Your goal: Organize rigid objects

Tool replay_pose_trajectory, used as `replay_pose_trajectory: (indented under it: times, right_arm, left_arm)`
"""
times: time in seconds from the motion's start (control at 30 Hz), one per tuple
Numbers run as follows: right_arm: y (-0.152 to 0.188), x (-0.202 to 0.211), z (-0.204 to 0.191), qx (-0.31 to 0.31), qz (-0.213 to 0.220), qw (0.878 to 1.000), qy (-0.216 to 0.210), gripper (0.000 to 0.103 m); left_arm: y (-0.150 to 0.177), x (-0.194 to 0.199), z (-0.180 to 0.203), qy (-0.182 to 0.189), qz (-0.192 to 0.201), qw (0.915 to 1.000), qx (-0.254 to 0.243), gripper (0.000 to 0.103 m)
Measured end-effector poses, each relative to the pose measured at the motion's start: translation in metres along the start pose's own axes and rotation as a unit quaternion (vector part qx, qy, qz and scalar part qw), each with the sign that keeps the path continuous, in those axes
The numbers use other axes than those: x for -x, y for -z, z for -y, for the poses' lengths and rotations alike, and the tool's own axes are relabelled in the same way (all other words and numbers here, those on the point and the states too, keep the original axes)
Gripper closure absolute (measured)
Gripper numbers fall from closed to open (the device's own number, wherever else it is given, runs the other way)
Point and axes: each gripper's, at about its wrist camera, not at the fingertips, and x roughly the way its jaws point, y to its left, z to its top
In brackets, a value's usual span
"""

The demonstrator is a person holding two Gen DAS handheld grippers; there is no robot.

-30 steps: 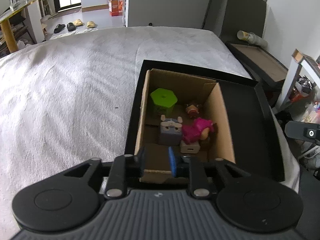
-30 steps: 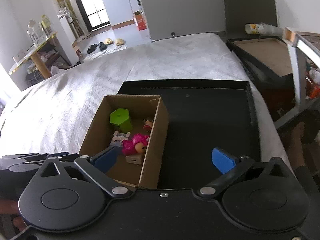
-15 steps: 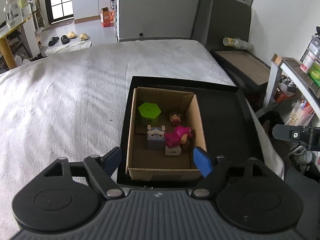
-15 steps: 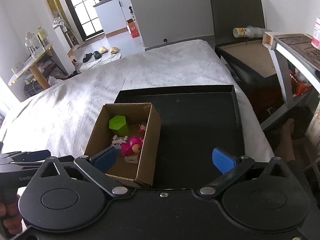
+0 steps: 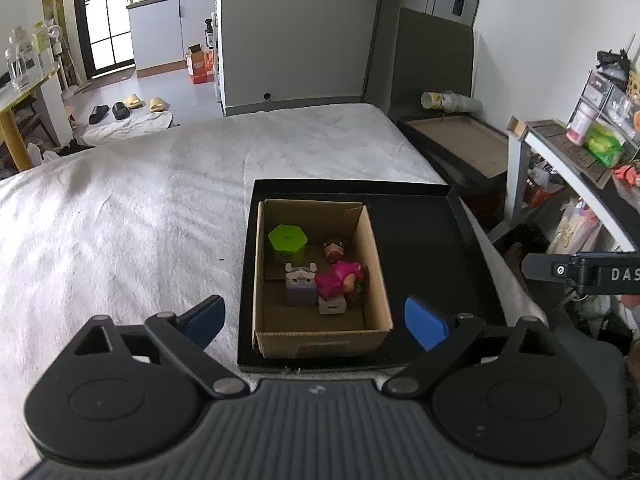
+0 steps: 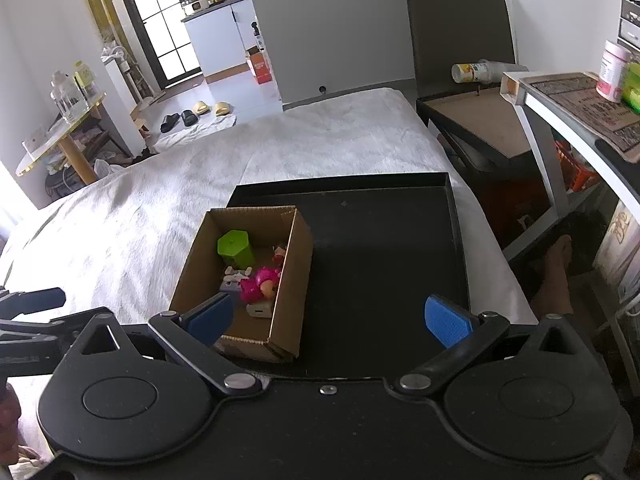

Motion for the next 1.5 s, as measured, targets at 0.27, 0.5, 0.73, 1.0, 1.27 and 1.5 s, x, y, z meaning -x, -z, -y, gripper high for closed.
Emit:
replay_pose_trajectory:
  times: [0.27,0.5,0.73,1.0,1.27,1.5]
  right_arm:
    - [0.007,0.014,-0.001,-0.001,0.003,1.0,-0.001,0.0]
    - [0.013,0.027,-0.001,0.002,0.009,1.0,0.007,0.0]
    - [0.018,0.035,0.0,0.001,0.013,1.0,0.005,0.0]
    - [0.022,0.039,0.0,0.005,0.01,1.0,0.003,0.0]
    - [0.026,0.041,0.001,0.005,0.013,1.0,0.002,0.0]
    - [0.029,0.045,-0.001,0.011,0.013,1.0,0.004,0.0]
  left_arm:
    - [0.004,0.02,-0.007,-0.002,0.012,0.9998,0.015,0.004]
    - [0.007,0.032,-0.011,-0.007,0.019,0.9997,0.015,0.002]
    - [0.011,0.039,-0.009,0.0,0.019,0.9998,0.009,0.002]
    - [0.016,0.044,-0.001,0.001,0.018,0.9998,-0.001,0.002]
    - [0.018,0.05,0.003,0.005,0.019,0.9998,-0.008,0.002]
    - [0.019,0.053,0.005,0.005,0.021,0.9997,-0.009,0.002]
